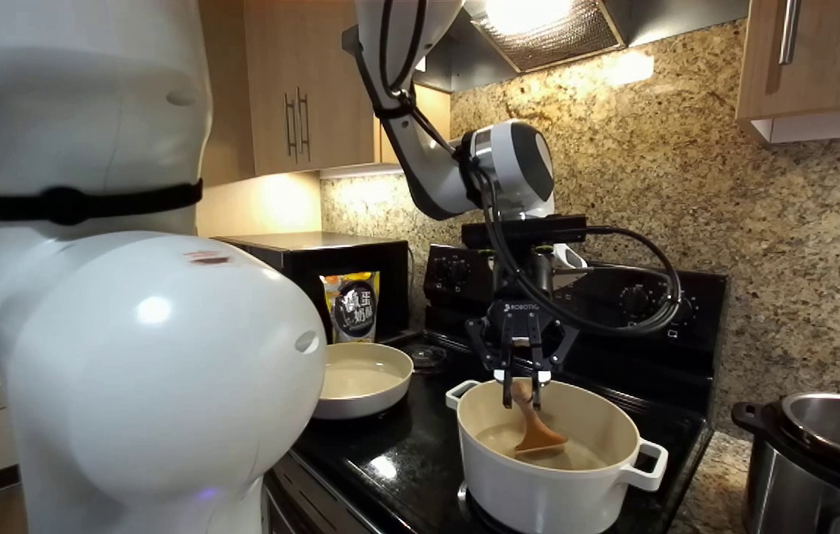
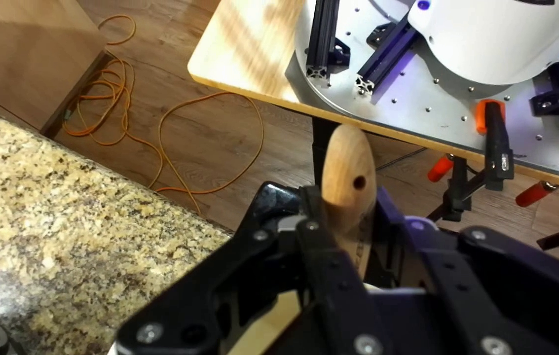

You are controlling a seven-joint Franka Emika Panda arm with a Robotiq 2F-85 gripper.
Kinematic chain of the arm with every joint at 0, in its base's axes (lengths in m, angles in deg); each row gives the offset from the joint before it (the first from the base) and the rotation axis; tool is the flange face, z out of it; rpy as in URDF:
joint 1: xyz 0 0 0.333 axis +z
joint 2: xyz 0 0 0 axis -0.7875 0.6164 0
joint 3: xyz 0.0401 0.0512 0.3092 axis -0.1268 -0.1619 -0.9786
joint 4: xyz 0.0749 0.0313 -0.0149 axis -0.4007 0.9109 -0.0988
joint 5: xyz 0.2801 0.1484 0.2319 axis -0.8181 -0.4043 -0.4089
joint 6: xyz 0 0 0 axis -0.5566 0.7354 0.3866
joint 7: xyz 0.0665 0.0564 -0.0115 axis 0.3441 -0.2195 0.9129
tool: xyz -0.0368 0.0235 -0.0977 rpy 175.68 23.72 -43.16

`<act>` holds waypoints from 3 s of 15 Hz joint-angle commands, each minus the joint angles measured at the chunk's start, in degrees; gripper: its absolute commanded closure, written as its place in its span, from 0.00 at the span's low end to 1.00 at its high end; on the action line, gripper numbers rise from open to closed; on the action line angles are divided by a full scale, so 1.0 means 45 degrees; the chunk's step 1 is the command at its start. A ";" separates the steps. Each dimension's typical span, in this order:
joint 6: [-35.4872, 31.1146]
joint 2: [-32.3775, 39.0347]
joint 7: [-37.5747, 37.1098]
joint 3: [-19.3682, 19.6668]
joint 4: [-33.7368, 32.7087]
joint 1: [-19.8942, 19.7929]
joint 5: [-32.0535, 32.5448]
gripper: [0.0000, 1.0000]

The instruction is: Stir the pot on the stove with the wooden spoon

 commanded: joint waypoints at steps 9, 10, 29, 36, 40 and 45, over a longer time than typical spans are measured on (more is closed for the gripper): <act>0.0347 0.0509 -0.1032 0.0242 -0.0210 -0.0430 0.0210 0.93; 0.0354 0.0654 -0.0987 0.0201 -0.0251 -0.0382 0.0178 0.93; 0.1434 0.0276 -0.0395 -0.0606 0.0595 0.0341 0.0887 0.93; 0.1137 0.0543 -0.0466 -0.0074 0.0385 -0.0036 0.0761 0.93; 0.0708 0.1245 -0.0871 0.0148 -0.0231 -0.0216 0.0628 0.93; 0.0448 0.1838 -0.0926 -0.0031 -0.0870 -0.0054 0.0632 0.93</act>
